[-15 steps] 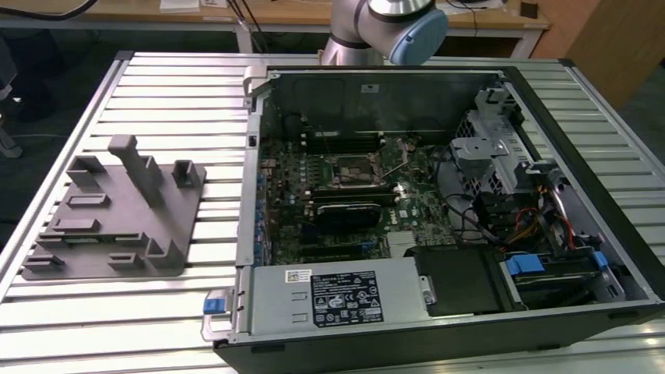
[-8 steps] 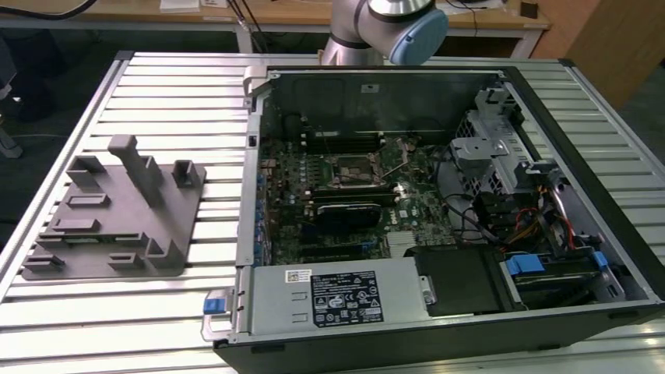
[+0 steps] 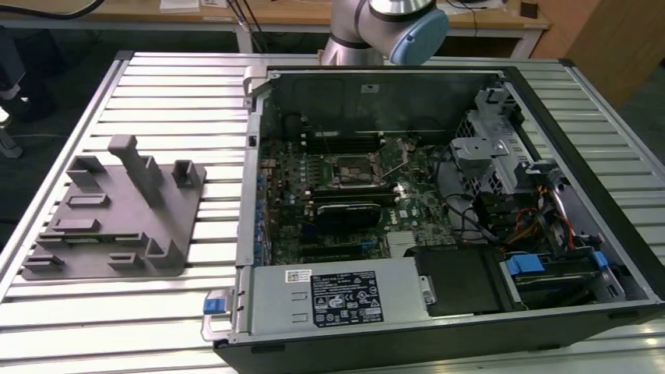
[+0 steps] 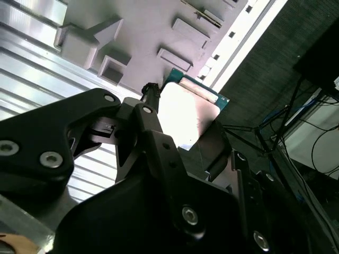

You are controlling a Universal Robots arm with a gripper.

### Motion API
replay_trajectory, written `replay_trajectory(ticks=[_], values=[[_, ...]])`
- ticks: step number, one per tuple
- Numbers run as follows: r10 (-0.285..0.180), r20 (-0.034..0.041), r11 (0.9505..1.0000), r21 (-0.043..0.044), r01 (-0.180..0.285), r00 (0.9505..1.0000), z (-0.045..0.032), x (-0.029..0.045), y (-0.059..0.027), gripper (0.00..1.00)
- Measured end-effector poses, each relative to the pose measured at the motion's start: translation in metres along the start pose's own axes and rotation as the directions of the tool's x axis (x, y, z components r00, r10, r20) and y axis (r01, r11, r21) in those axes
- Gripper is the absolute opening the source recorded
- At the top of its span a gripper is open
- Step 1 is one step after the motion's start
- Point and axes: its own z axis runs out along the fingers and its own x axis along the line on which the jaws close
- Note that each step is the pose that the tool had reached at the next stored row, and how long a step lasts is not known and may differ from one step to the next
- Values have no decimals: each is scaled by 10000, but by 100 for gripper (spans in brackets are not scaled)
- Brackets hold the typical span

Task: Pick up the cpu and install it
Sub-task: 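Pick up the cpu and move it towards the insertion slot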

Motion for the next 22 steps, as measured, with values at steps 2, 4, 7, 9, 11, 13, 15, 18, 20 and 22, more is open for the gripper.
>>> replay_trajectory(ticks=[2, 4, 7, 9, 11, 13, 15, 18, 20, 22], values=[[0, 1, 10000, -1, 0, 10000, 1, -27, 1, 54], [0, 1, 10000, 0, 0, 10000, 0, -54, 2, 54], [0, 1, 10000, 0, 0, 10000, 0, -99, 3, 54], [0, 0, 10000, 0, 0, 10000, 0, -133, 4, 54], [0, 1, 10000, -1, 0, 10000, 1, -166, 5, 54], [-1, 1, 10000, -1, 1, 10000, 0, -197, 6, 54], [0, 0, 10000, 0, 0, 10000, 0, -230, 7, 54], [0, 1, 10000, -1, 0, 10000, 0, -281, 9, 54], [0, 1, 10000, -1, 0, 10000, 0, -316, 10, 54], [-1, 1, 10000, -1, 1, 10000, 0, -346, 11, 54]])
